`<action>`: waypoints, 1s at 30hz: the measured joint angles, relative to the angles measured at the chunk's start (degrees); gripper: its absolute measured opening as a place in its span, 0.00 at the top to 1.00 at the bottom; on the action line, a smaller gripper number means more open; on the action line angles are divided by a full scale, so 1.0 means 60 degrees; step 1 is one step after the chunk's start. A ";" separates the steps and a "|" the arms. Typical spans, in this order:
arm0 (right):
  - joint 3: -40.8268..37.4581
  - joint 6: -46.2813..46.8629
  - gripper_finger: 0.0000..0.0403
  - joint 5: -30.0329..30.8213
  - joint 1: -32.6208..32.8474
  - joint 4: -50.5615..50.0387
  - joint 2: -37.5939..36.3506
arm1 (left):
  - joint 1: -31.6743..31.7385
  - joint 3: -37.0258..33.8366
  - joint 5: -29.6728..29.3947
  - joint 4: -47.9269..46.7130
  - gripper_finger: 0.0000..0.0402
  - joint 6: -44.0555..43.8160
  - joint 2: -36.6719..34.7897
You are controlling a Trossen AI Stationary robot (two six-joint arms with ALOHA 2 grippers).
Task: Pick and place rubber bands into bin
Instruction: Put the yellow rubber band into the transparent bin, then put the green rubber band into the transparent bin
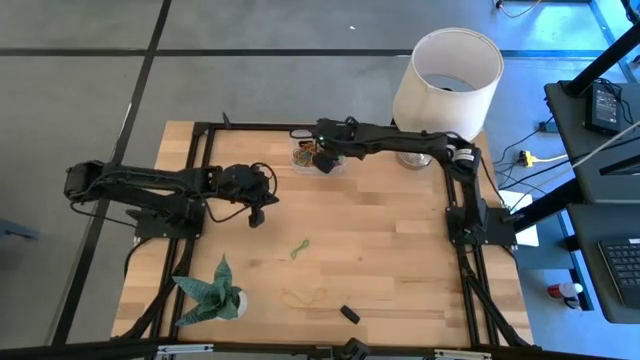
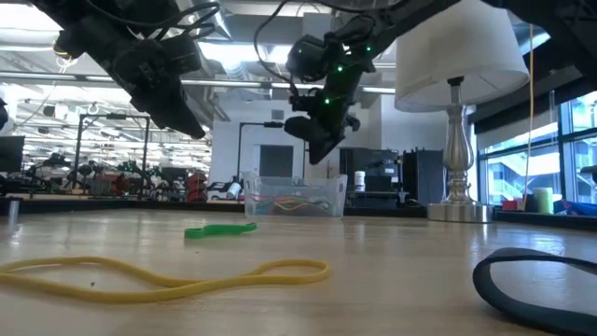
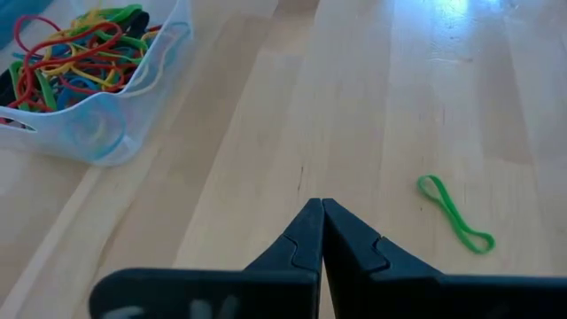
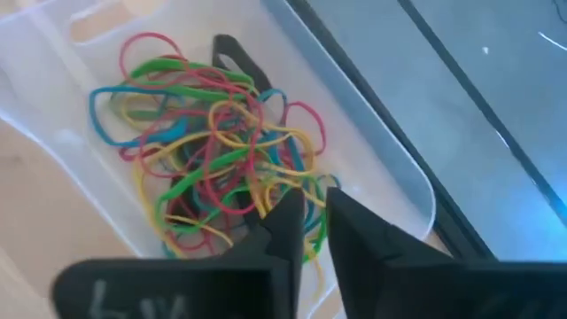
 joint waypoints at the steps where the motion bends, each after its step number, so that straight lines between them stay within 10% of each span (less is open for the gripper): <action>1: 0.0000 -0.0009 0.86 -0.0116 -0.0005 0.0021 -0.0012 | 0.0000 0.0000 0.0000 0.0000 0.99 0.0000 0.0000; 12: 0.0000 0.1249 0.71 -0.1005 0.0122 -0.0954 -0.0856 | -0.0033 -0.0001 0.0483 -0.0246 0.99 -0.0441 -0.0004; 21: 0.0009 0.2000 0.97 -0.1160 0.1583 -0.1648 -0.2200 | -0.1220 -0.0002 0.1286 -0.0347 0.99 -0.0554 -0.0004; 30: -0.1375 0.2698 0.99 -0.1200 0.3997 -0.1415 -0.2585 | -0.3624 0.0057 -0.0794 -0.0551 0.99 -0.2373 0.0033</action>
